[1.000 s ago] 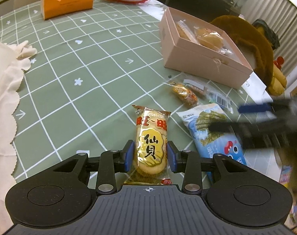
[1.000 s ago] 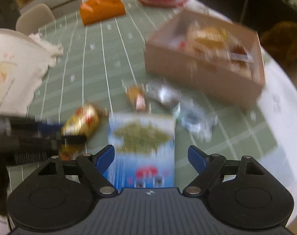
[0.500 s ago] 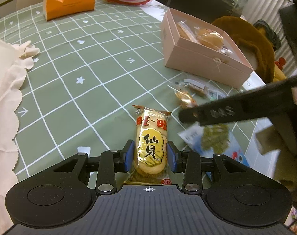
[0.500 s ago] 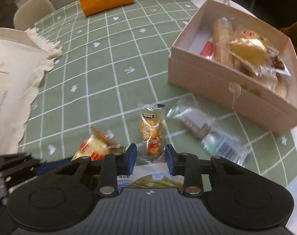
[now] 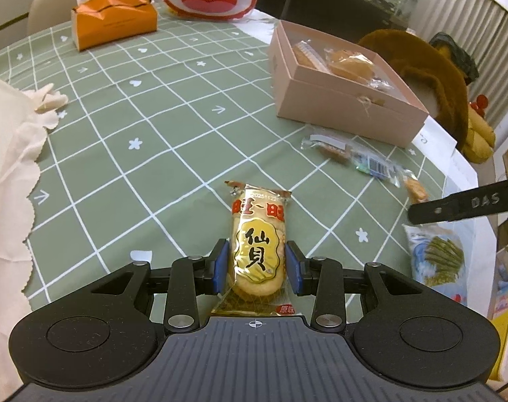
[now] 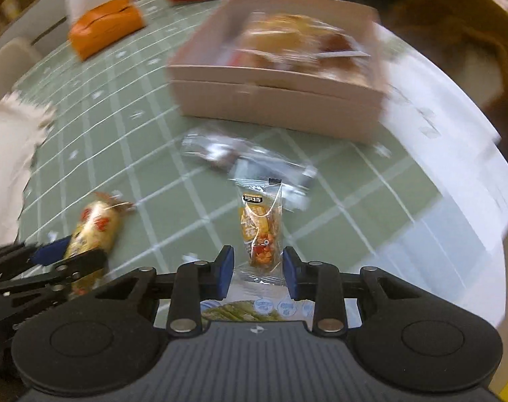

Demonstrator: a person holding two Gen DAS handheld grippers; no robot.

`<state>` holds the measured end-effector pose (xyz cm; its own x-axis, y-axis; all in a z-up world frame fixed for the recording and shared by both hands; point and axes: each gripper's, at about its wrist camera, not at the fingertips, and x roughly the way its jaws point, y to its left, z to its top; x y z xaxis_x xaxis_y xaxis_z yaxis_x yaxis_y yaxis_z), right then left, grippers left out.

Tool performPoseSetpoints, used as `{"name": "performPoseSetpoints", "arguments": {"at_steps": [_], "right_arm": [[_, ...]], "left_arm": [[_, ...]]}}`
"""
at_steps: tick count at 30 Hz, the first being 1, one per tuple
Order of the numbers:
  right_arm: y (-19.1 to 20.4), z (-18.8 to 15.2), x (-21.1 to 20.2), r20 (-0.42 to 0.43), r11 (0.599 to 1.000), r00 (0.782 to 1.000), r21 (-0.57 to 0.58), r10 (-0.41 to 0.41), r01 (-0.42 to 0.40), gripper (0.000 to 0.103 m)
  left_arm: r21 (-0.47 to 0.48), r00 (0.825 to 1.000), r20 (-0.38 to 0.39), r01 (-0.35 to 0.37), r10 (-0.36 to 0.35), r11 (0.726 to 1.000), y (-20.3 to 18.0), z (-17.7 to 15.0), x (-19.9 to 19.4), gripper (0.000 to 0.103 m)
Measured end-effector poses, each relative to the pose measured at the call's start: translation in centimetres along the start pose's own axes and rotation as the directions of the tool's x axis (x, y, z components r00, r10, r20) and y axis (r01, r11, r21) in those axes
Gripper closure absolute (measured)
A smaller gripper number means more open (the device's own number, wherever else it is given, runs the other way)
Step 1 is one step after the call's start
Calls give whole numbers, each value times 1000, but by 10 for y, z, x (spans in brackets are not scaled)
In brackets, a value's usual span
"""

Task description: Organize snacks

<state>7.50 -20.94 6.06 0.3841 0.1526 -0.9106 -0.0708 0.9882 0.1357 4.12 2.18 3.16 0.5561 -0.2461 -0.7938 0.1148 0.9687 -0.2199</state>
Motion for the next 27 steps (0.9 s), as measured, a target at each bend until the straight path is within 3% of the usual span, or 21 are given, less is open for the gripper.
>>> {"name": "performPoseSetpoints", "arguments": {"at_steps": [6, 11, 20, 23, 27], "right_arm": [[-33, -5, -18, 73, 986, 997, 164, 26, -38, 72], [-38, -8, -36, 113, 987, 994, 156, 12, -30, 72], [-28, -43, -42, 51, 995, 998, 86, 38, -42, 72], [-23, -41, -57, 77, 995, 995, 65, 69, -74, 72], [-19, -3, -109, 237, 997, 969, -13, 76, -75, 73]], "left_arm": [[-18, 1000, -8, 5, -6, 1000, -1, -1, -1, 62], [-40, 996, -40, 80, -82, 996, -10, -3, 0, 62], [-51, 995, -21, 94, -95, 994, -25, -7, -6, 64], [-22, 986, 82, 144, -142, 989, -31, 17, -32, 64], [58, 930, 292, 213, -221, 975, -44, 87, -88, 64]]}}
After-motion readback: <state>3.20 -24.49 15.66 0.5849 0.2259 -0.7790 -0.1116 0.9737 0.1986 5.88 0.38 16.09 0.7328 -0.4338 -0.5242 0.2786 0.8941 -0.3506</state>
